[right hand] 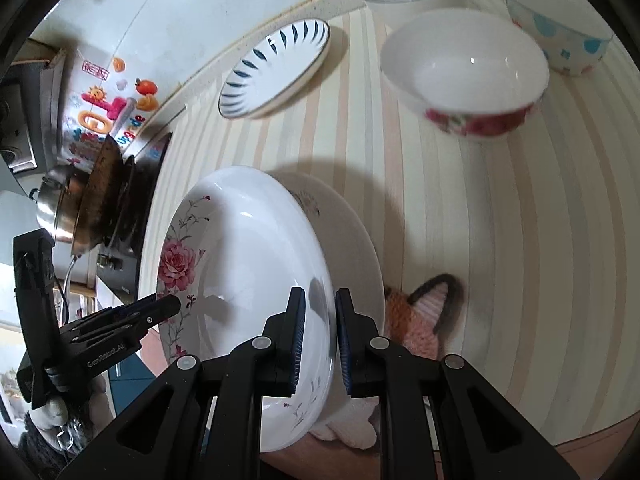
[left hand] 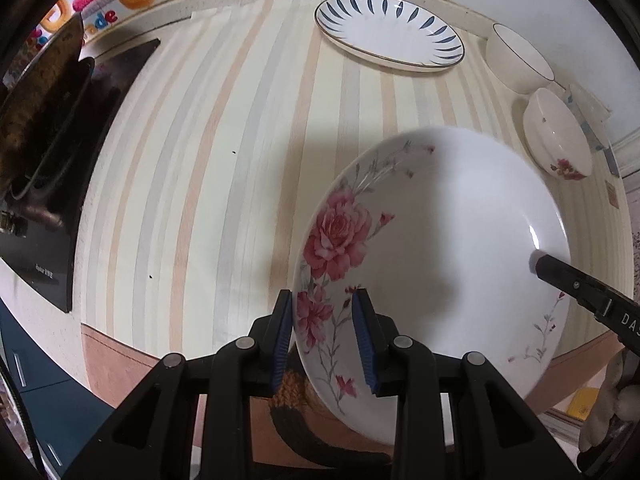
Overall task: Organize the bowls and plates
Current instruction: 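Carry the pink-flower plate onto the grey-flower plate and open both grippers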
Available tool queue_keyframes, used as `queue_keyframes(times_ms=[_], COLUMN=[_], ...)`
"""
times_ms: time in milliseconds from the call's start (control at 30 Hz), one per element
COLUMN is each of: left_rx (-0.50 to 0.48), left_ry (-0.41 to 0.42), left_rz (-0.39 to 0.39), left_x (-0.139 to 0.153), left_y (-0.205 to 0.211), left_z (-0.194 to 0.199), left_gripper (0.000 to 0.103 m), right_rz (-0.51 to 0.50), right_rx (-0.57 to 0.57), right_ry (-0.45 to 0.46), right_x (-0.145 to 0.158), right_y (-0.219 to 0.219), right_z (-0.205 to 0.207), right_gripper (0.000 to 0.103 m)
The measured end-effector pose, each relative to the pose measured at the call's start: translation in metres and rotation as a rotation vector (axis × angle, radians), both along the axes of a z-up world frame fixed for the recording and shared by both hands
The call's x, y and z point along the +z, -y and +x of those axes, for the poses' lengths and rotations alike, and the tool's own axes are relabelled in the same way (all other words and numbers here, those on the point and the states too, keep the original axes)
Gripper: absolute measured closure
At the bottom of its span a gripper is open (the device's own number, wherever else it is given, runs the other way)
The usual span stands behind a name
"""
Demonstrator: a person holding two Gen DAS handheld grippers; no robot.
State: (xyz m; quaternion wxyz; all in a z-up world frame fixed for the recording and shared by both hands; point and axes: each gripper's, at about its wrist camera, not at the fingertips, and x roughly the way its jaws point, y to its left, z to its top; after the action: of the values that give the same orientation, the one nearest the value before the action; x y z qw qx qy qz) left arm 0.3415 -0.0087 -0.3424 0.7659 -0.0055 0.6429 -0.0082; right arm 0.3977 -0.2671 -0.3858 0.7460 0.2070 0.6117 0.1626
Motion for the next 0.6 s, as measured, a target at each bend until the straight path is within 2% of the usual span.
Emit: queue_keyframes(times_ms=[267, 600], left_rx=[-0.009, 0.006], left_ry=[-0.002, -0.033], left_rz=[0.029, 0.007], left_x=[-0.003, -0.007], left_y=[0.006, 0.005], left_z=[0.004, 0.006], left_gripper=[0.076, 0.076], right_rz=[-0.022, -0.048], right_rx=[0.004, 0.018], right_ry=[-0.022, -0.079], right_x=[-0.012, -0.013], right_y=[-0.004, -0.006], right_z=[0.006, 0.016], right_gripper=[0.086, 0.083])
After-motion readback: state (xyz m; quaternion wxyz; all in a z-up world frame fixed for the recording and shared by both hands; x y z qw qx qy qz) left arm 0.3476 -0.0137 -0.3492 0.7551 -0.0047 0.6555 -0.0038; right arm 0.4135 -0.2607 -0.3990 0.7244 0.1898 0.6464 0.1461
